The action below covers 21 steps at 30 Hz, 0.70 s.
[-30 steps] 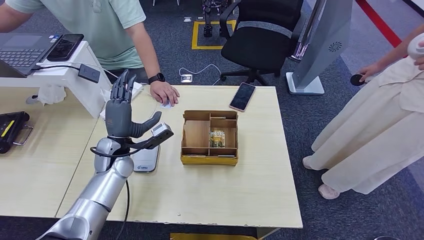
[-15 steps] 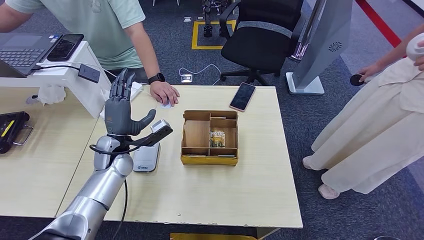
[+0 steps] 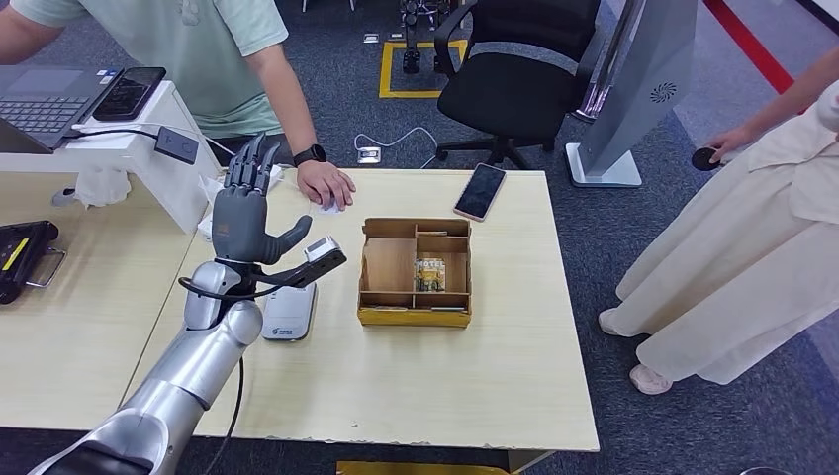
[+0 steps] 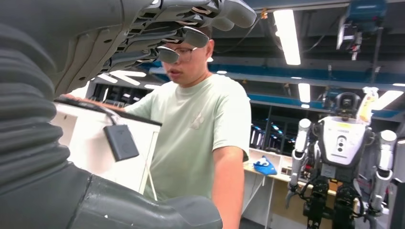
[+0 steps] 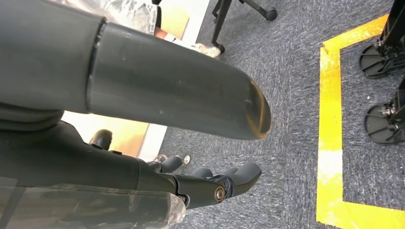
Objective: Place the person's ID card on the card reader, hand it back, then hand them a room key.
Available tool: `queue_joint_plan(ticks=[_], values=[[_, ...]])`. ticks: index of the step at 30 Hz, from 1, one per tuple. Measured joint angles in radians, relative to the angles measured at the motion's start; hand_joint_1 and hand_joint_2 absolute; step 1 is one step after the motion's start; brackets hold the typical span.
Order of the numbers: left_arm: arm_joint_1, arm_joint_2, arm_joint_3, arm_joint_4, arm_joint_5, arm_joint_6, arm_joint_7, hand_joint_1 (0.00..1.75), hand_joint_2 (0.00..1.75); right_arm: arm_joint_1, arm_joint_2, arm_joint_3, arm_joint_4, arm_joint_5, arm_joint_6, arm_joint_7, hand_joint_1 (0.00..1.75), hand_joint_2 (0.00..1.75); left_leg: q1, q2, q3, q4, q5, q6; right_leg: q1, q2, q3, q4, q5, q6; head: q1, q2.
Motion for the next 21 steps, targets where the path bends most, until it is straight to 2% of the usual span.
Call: queue_joint_plan(ticks=[7,21], values=[[-0.017,0.029,-0.039,0.004,0.004,-0.007,0.008,0.0,1.75,0.0,0.0,-0.001,0.0,0.0,0.005,0.0,0.0,0.0,0.0,0.0,0.0,0.0,0.0,0.0,0.0,0.0,0.0,0.0,0.0,0.0,0.0,0.0],[-0.018,0.055,-0.065,0.008,0.02,-0.034,0.015,0.0,1.75,0.0,0.0,-0.003,-0.001,-0.003,0.008,0.0,0.0,0.0,0.0,0.0,0.0,0.0,0.0,0.0,0.0,0.0,0.0,0.0,0.0,0.0,0.0,0.0]])
